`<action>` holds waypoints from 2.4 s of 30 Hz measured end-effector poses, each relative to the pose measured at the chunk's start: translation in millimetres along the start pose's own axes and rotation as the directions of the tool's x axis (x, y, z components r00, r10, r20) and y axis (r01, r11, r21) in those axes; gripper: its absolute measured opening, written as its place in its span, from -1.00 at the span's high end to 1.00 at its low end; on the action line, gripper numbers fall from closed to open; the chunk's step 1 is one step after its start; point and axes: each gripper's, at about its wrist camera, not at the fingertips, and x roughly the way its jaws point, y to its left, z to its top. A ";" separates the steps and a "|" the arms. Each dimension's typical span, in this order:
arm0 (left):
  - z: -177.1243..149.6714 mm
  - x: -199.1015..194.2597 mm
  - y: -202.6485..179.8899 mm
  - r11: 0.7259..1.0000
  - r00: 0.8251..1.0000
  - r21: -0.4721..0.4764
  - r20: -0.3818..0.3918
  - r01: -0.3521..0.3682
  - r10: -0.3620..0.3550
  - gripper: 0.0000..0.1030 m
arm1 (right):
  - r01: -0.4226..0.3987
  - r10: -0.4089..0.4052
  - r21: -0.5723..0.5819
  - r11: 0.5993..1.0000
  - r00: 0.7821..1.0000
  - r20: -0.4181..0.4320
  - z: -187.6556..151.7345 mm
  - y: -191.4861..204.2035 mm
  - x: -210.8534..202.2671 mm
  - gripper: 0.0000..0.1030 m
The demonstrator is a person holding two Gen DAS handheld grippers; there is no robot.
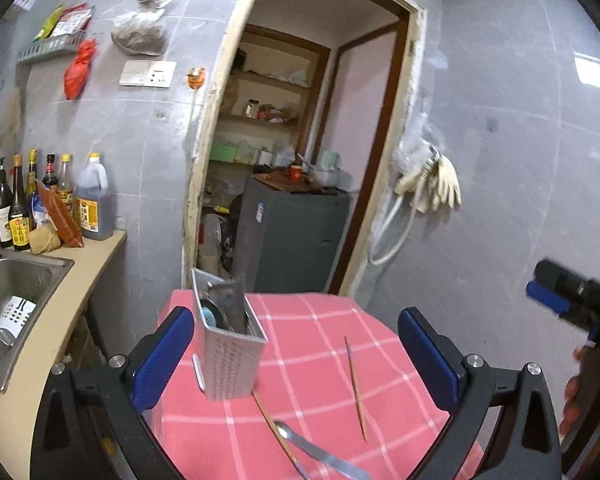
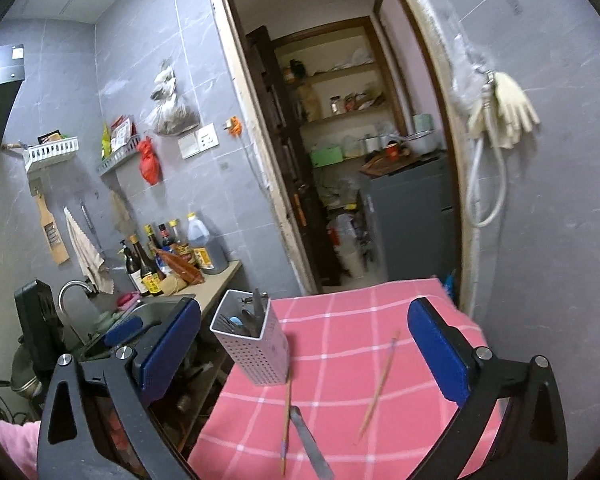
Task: Organize utensils
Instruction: 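Move both tools back down to the spatula and chopsticks on the table, then close the right tool on a wooden chopstick while the left tool approaches the steel spatula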
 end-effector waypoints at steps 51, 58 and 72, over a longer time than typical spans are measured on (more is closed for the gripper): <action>-116.4 138.9 40.9 0.951 0.911 -0.244 -0.406 -0.188 0.076 -0.81 | -0.120 0.123 0.038 0.992 0.857 -0.500 -137.2 -101.4 155.4 -0.98; -111.6 123.2 56.4 0.937 0.914 -0.242 -0.378 -0.251 0.147 -0.81 | -0.196 0.172 0.013 0.980 0.821 -0.544 -145.4 -77.8 189.2 -0.93; -109.9 106.8 110.6 0.911 0.891 -0.227 -0.386 -0.344 0.240 -0.78 | -0.302 0.236 0.019 0.953 0.702 -0.672 -181.1 12.4 287.8 0.20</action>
